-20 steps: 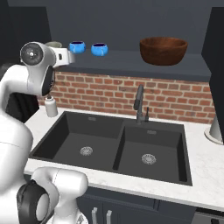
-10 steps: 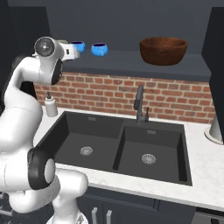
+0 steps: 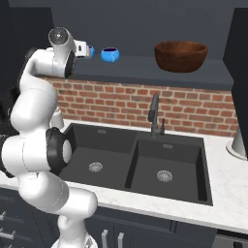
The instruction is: Gather all objects into one cabinet and sort the glasses and bowls to opposite sides.
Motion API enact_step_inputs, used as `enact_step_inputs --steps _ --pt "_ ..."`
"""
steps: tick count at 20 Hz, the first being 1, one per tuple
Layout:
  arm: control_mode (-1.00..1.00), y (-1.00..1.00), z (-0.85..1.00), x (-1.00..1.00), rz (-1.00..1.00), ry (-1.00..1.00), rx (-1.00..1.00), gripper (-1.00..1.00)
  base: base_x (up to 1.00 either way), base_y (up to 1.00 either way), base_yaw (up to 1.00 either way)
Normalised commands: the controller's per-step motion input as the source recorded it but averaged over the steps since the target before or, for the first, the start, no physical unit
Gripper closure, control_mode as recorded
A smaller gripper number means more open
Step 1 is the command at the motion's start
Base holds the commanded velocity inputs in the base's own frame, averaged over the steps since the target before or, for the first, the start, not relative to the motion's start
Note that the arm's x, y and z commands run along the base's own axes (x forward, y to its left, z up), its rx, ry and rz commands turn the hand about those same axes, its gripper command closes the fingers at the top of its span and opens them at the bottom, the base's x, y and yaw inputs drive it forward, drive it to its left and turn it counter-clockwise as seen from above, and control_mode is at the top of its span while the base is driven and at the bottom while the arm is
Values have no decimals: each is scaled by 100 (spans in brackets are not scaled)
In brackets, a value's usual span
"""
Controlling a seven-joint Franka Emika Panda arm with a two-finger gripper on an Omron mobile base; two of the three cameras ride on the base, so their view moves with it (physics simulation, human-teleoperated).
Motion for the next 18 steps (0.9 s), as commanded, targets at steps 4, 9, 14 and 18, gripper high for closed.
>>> enact_step_inputs --steps 4,9,14,18 --pt "-100 15 -47 40 0 3 0 100 0 0 0" --pt "-100 14 -47 25 0 5 -1 100 0 0 0" --pt "-100 11 -47 15 0 4 -1 100 0 0 0" --pt "-100 7 -45 -1 0 0 -1 100 0 0 0"
